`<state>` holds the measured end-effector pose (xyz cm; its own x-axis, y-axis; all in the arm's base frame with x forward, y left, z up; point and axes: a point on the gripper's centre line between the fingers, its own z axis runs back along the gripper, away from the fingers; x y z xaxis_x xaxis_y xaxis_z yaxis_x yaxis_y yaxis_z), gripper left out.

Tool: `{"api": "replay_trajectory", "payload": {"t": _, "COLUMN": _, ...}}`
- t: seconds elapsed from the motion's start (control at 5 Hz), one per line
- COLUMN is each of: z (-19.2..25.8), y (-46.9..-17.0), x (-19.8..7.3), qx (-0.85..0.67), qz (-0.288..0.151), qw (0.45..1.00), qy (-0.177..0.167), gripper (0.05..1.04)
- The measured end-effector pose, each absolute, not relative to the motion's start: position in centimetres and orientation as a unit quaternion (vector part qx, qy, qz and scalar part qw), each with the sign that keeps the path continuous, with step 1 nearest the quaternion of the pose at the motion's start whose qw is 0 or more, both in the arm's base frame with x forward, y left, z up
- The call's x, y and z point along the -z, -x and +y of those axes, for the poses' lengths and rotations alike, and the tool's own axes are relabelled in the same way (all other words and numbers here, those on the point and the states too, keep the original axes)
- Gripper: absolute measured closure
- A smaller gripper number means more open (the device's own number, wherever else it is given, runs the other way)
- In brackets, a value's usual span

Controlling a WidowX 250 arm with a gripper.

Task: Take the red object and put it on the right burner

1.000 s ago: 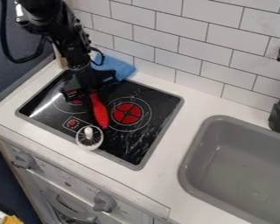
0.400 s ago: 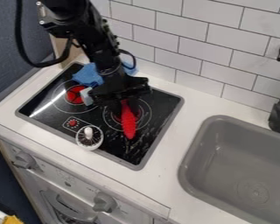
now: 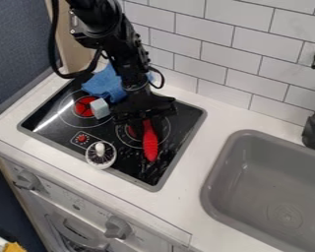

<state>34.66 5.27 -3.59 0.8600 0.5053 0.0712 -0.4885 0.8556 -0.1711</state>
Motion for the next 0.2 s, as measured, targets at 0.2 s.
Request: {"api": "replay_trajectory", "payload": {"t": 0.2, "z": 5.74, "y": -35.10, "x": 3.77, "qx": -0.268, "qz": -0.054, "qw": 0.960, "qy": 0.062, "gripper": 0.636}}
